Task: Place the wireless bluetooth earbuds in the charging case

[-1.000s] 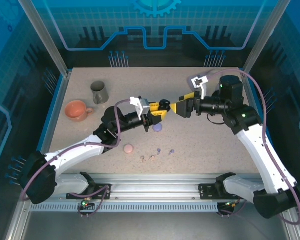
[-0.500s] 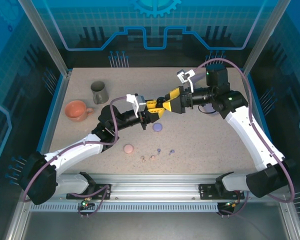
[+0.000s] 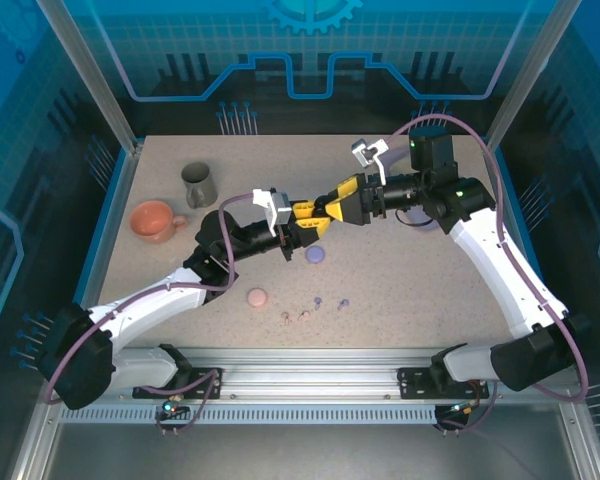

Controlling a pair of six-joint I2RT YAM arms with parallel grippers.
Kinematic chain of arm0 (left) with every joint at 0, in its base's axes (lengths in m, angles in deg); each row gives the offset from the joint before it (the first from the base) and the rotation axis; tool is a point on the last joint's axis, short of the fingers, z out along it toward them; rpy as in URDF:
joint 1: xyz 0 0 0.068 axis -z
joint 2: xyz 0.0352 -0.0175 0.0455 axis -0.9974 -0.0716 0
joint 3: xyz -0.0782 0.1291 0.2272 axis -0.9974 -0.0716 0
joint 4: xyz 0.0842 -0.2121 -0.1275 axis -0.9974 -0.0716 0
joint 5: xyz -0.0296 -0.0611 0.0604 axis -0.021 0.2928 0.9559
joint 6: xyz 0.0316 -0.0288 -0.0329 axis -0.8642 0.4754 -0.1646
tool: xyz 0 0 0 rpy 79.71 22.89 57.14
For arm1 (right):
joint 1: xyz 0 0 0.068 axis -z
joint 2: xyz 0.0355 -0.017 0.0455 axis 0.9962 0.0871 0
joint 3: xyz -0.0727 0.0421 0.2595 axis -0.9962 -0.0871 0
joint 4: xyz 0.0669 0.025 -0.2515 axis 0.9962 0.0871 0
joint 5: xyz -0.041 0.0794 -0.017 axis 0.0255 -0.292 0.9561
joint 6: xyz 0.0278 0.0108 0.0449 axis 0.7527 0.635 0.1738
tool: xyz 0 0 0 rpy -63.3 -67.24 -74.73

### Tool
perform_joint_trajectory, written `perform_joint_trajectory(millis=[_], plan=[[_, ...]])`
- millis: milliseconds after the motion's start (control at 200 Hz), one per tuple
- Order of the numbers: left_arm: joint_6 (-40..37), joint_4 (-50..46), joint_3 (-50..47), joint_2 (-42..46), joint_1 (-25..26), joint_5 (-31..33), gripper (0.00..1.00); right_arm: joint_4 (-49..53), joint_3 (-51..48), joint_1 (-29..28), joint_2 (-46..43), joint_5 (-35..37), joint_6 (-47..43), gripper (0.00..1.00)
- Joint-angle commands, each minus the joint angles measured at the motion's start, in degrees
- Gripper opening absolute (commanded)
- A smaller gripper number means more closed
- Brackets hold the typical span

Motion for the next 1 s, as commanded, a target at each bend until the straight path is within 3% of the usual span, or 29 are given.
perform_joint_trajectory(millis=[0,265,455,625,705,825,995], plan=[[1.14,0.14,1.56,0.8,-0.32,1.08,0.0,2.59,1.97,0.01,-1.08,-2.36,-1.56,0.65],[1.18,-0.01,1.71,0.54,-0.32,1.19,0.0,4.44,1.94,1.28,-2.54,-0.37,-3.37,0.61],[-0.06,-1.91,2.32,0.87,-0.32,-1.16,0.0,8.93,4.41,2.68,-3.87,7.56,-10.45,0.62],[-3.69,-7.02,2.98,2.77,-0.35,-2.91,0.0,10.13,4.15,2.67,-7.04,8.5,-21.64,0.65],[-5.68,-10.07,3.63,3.66,-0.32,-4.21,0.0,11.72,2.74,1.62,-9.2,7.41,-31.91,0.66],[-8.59,-14.74,5.02,4.61,-0.28,-6.44,0.0,14.18,0.54,-3.45,-12.85,13.74,-46.78,0.69],[-12.37,-19.62,6.84,4.93,0.16,-8.58,0.0,17.98,2.92,-7.14,-11.79,18.45,-53.98,0.69]])
